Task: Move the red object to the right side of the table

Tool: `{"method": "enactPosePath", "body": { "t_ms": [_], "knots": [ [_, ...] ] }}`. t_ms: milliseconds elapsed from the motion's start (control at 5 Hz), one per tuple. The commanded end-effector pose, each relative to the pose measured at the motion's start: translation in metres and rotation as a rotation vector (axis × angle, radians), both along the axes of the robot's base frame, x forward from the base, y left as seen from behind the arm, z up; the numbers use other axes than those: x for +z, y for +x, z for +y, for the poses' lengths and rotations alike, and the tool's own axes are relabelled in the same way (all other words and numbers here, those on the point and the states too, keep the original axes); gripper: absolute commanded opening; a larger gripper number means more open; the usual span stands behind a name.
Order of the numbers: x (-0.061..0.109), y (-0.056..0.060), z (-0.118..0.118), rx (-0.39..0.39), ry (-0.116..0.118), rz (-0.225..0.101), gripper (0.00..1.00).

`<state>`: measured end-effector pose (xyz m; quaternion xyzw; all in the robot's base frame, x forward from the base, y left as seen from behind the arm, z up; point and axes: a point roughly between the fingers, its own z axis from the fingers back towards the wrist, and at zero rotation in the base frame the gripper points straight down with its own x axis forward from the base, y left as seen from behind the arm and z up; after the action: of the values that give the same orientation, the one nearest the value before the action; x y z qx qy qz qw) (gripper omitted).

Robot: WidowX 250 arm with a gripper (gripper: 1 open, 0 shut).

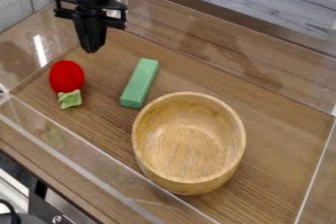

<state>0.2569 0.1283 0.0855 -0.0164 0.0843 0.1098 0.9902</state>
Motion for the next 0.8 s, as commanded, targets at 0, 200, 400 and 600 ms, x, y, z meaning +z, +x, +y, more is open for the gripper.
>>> {"method": "enactPosePath", "body": {
  "t_ms": [0,200,400,600],
  "knots": [
    [0.002,-0.007,0.014,-0.014,0.037,-0.055,1.00],
    [0.002,-0.007,0.015,-0.016,0.041,-0.043,1.00],
    [0.000,-0.003,0.013,-0.020,0.045,-0.025,1.00],
    [-0.004,-0.014,0.019,-0.015,0.051,-0.006,1.00]
  ]
}}
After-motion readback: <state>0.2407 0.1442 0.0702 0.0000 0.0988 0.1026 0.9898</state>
